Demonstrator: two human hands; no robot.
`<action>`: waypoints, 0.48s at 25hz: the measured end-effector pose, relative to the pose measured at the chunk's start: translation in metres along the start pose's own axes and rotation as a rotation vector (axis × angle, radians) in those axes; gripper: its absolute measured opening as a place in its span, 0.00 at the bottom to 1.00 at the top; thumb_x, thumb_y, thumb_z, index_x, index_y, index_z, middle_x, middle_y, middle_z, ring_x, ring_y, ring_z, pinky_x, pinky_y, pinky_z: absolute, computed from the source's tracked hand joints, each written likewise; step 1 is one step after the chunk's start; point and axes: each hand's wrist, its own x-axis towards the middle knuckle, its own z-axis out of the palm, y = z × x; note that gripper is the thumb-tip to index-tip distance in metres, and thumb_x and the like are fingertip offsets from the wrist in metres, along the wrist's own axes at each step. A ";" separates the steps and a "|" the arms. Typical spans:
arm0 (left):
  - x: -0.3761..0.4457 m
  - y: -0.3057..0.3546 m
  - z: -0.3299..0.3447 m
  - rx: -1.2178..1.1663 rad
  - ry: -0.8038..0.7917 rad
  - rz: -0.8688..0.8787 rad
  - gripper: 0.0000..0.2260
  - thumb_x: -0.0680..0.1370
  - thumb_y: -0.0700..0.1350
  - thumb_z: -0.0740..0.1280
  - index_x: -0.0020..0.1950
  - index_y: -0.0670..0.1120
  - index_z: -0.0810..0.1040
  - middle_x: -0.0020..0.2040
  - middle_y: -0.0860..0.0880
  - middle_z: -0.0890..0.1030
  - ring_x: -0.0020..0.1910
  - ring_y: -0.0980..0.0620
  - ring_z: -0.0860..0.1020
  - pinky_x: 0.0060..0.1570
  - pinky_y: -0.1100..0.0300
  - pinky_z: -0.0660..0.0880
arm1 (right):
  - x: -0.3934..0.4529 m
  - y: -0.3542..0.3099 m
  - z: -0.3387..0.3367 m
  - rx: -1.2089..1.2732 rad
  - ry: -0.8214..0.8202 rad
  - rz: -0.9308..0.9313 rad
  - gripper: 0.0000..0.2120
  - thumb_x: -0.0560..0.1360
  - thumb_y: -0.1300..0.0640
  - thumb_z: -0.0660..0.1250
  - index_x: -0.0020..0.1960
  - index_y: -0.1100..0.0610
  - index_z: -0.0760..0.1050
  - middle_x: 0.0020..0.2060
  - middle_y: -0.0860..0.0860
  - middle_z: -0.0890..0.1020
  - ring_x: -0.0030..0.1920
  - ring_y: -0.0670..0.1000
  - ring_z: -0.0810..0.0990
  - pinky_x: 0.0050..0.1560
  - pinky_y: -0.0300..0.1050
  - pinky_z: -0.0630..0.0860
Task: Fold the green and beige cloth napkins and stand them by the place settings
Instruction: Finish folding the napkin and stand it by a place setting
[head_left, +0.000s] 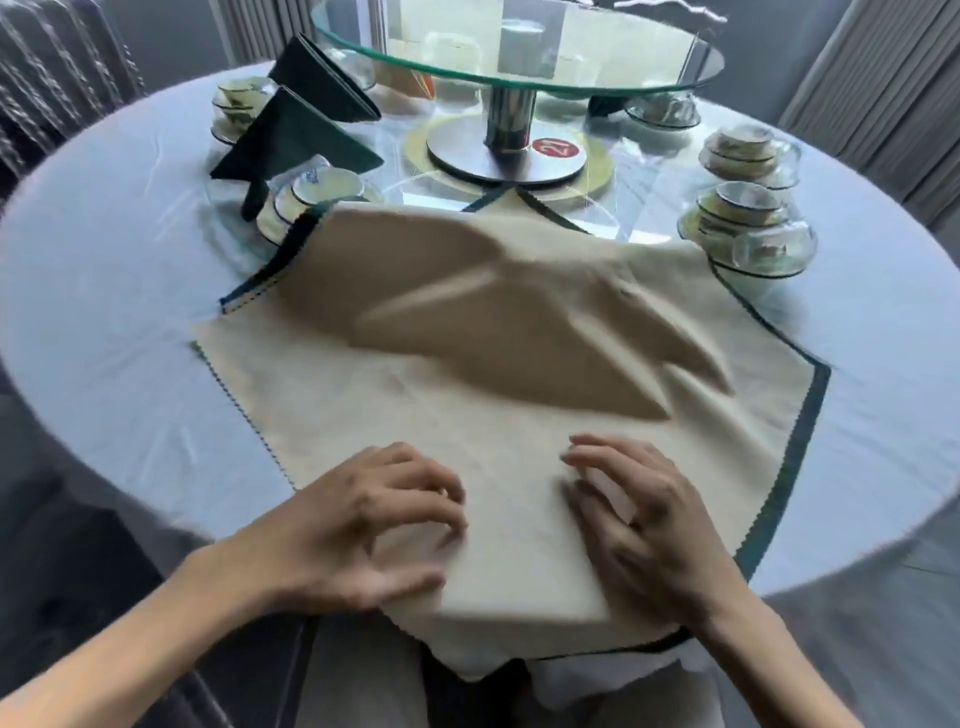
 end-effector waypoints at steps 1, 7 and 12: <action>-0.016 0.000 0.001 0.034 -0.071 0.016 0.18 0.74 0.56 0.72 0.62 0.55 0.79 0.66 0.57 0.75 0.65 0.57 0.73 0.63 0.57 0.70 | -0.013 0.000 0.000 -0.014 -0.041 -0.023 0.10 0.77 0.54 0.66 0.57 0.51 0.81 0.61 0.45 0.79 0.64 0.48 0.76 0.63 0.49 0.72; -0.037 0.005 0.027 0.323 -0.001 0.131 0.24 0.70 0.39 0.65 0.66 0.49 0.76 0.69 0.48 0.76 0.68 0.45 0.74 0.64 0.48 0.71 | -0.042 0.004 -0.014 -0.026 -0.207 -0.049 0.20 0.78 0.44 0.60 0.66 0.49 0.76 0.70 0.44 0.72 0.74 0.46 0.64 0.71 0.48 0.63; -0.028 0.022 0.037 0.285 0.047 0.111 0.26 0.64 0.40 0.61 0.63 0.49 0.74 0.64 0.47 0.79 0.62 0.44 0.77 0.55 0.49 0.74 | -0.045 0.003 -0.023 0.011 -0.225 -0.071 0.19 0.78 0.42 0.61 0.65 0.47 0.76 0.70 0.40 0.72 0.74 0.44 0.64 0.70 0.49 0.64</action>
